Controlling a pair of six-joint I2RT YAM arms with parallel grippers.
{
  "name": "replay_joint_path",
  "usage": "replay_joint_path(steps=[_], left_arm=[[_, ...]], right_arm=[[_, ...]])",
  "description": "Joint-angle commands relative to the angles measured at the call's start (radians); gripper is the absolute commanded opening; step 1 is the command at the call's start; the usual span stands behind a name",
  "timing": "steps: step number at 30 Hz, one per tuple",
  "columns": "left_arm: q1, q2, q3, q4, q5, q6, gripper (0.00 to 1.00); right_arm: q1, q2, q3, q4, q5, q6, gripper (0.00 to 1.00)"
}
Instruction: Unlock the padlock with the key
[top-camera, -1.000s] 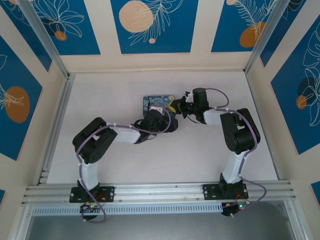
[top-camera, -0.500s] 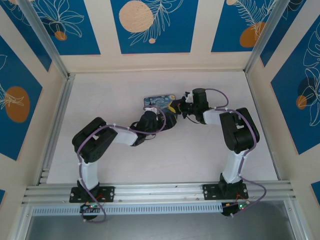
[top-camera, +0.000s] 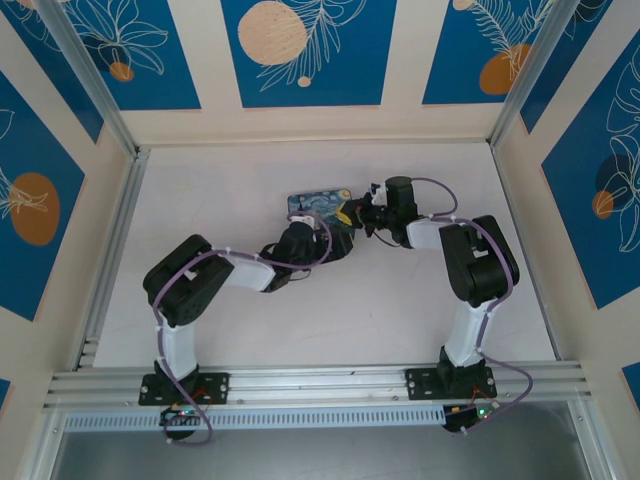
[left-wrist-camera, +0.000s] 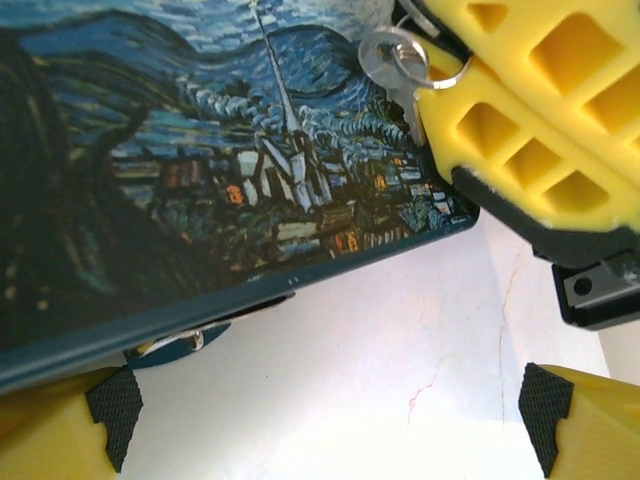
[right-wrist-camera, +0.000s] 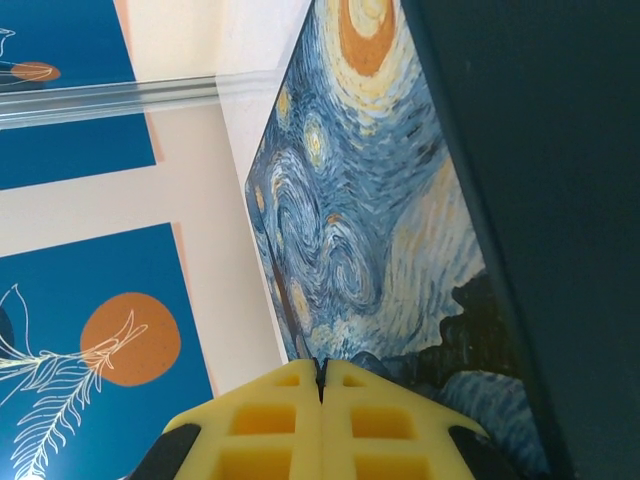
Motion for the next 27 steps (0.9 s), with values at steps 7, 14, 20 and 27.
replay_joint_path(steps=[7, 14, 20, 27], left_arm=[[0.015, -0.122, -0.029, -0.110, -0.012, 0.086, 1.00], [0.041, -0.214, -0.069, -0.217, -0.052, 0.134, 1.00], [0.081, -0.260, -0.103, -0.266, -0.055, 0.148, 1.00], [0.084, -0.293, -0.116, -0.306, -0.052, 0.173, 1.00]], right_arm=[[-0.046, 0.018, 0.174, -0.065, -0.031, -0.030, 0.00], [-0.064, 0.145, 0.308, -0.065, -0.050, -0.012, 0.00], [-0.079, 0.255, 0.419, -0.066, -0.065, 0.006, 0.00], [-0.071, 0.355, 0.509, -0.070, -0.072, 0.025, 0.00]])
